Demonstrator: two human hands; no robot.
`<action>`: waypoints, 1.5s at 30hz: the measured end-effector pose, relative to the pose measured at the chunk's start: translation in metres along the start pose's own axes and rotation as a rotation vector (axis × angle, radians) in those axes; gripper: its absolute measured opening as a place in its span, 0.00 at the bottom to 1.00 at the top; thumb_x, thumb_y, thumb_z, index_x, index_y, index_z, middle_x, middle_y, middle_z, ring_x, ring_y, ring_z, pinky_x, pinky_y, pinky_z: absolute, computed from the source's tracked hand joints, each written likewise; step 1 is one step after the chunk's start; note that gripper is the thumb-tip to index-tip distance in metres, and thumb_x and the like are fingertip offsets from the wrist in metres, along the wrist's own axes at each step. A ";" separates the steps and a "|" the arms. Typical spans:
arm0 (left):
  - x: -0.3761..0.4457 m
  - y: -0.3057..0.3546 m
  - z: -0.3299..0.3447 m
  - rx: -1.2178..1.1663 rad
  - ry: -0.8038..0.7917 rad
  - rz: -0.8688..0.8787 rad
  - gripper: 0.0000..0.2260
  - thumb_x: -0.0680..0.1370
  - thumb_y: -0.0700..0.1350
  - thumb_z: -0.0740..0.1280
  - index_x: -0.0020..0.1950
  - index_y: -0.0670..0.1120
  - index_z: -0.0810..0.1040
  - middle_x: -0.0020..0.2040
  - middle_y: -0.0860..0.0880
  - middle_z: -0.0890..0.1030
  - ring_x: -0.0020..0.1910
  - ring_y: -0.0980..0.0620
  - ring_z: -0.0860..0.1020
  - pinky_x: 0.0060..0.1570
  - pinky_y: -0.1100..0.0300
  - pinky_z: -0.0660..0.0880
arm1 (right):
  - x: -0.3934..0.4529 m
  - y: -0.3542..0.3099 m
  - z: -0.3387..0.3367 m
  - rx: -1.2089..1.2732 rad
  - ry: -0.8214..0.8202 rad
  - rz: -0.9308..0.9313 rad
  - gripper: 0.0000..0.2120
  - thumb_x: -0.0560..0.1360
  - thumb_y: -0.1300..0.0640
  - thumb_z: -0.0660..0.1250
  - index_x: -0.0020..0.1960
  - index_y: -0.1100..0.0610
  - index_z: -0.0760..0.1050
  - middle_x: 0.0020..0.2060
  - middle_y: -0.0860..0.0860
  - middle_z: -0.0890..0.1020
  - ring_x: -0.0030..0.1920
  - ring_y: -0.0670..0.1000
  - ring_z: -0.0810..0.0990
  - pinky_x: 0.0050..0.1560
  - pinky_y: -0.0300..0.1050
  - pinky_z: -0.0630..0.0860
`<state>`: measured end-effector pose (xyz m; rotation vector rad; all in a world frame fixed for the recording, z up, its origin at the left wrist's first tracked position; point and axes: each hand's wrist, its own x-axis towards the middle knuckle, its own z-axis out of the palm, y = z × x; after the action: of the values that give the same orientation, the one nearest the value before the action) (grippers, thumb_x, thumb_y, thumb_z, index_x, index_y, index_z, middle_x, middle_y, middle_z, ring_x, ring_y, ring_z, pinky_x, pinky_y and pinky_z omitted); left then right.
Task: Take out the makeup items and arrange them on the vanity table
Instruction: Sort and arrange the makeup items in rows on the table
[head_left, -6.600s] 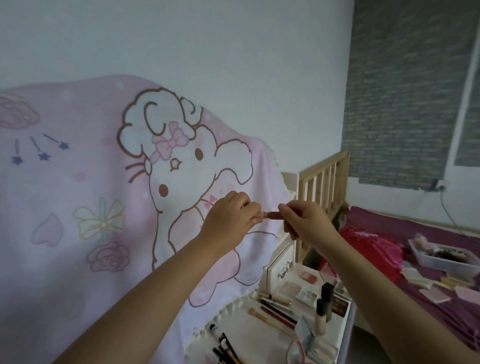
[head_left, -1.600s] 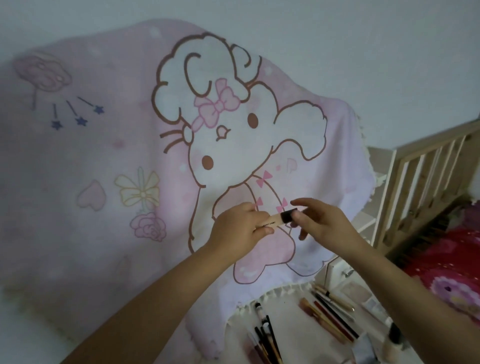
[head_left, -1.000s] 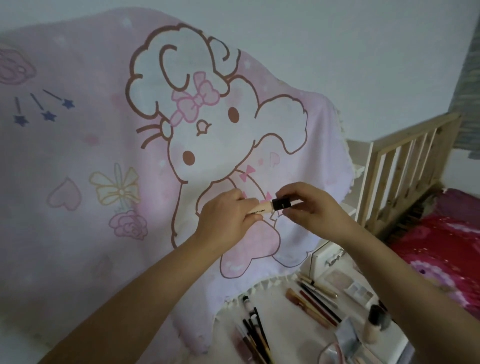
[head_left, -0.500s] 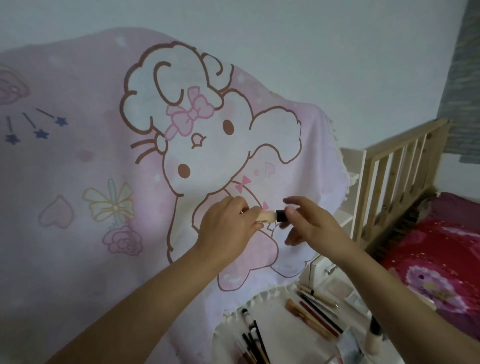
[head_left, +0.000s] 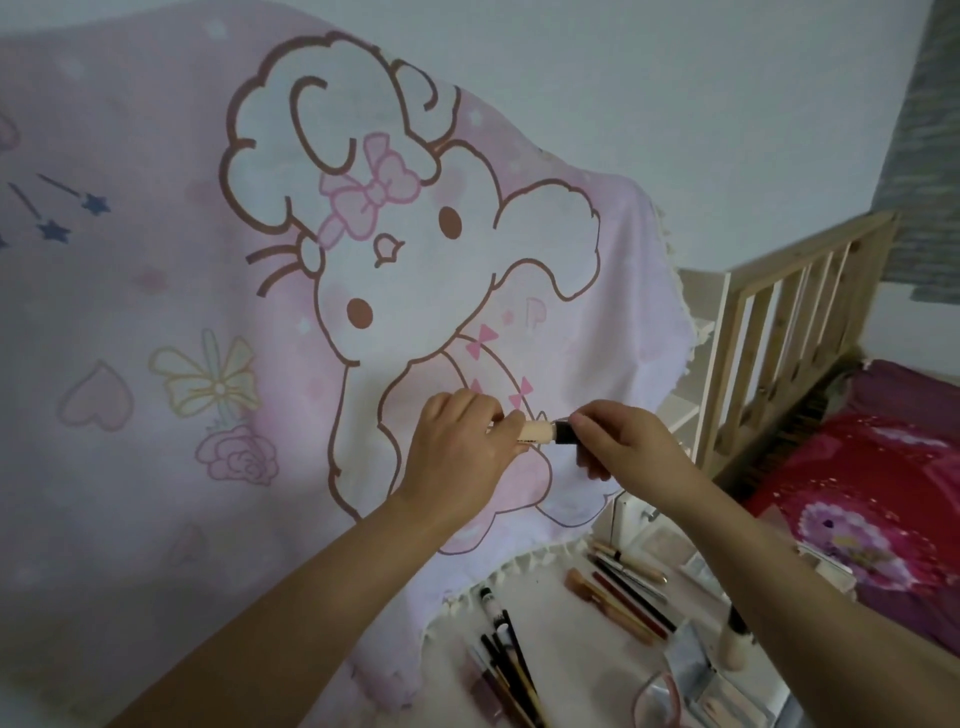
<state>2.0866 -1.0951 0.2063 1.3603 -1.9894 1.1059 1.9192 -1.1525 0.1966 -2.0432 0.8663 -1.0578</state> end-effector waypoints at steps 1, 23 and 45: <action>0.000 0.000 0.000 0.004 0.002 -0.004 0.14 0.57 0.51 0.80 0.37 0.45 0.84 0.30 0.48 0.80 0.29 0.49 0.79 0.31 0.63 0.73 | -0.001 0.001 -0.001 0.024 0.017 -0.054 0.11 0.76 0.63 0.61 0.40 0.50 0.72 0.32 0.47 0.78 0.29 0.40 0.75 0.32 0.30 0.72; -0.018 0.012 0.029 -0.082 -0.108 -0.027 0.13 0.57 0.47 0.81 0.36 0.43 0.83 0.28 0.46 0.79 0.27 0.47 0.77 0.29 0.62 0.73 | -0.002 0.034 -0.003 -0.015 -0.162 0.033 0.08 0.77 0.61 0.59 0.42 0.51 0.71 0.32 0.48 0.77 0.30 0.42 0.75 0.32 0.31 0.73; -0.187 0.130 0.170 -1.038 -0.721 -1.790 0.04 0.77 0.39 0.64 0.48 0.40 0.77 0.45 0.42 0.77 0.43 0.49 0.75 0.48 0.56 0.72 | -0.048 0.243 0.060 -0.498 -0.795 0.434 0.14 0.77 0.55 0.60 0.58 0.61 0.74 0.56 0.58 0.80 0.56 0.55 0.77 0.48 0.37 0.66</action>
<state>2.0476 -1.1144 -0.0745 1.9526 -0.5385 -1.1207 1.8886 -1.2340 -0.0431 -2.2283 1.1068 0.2464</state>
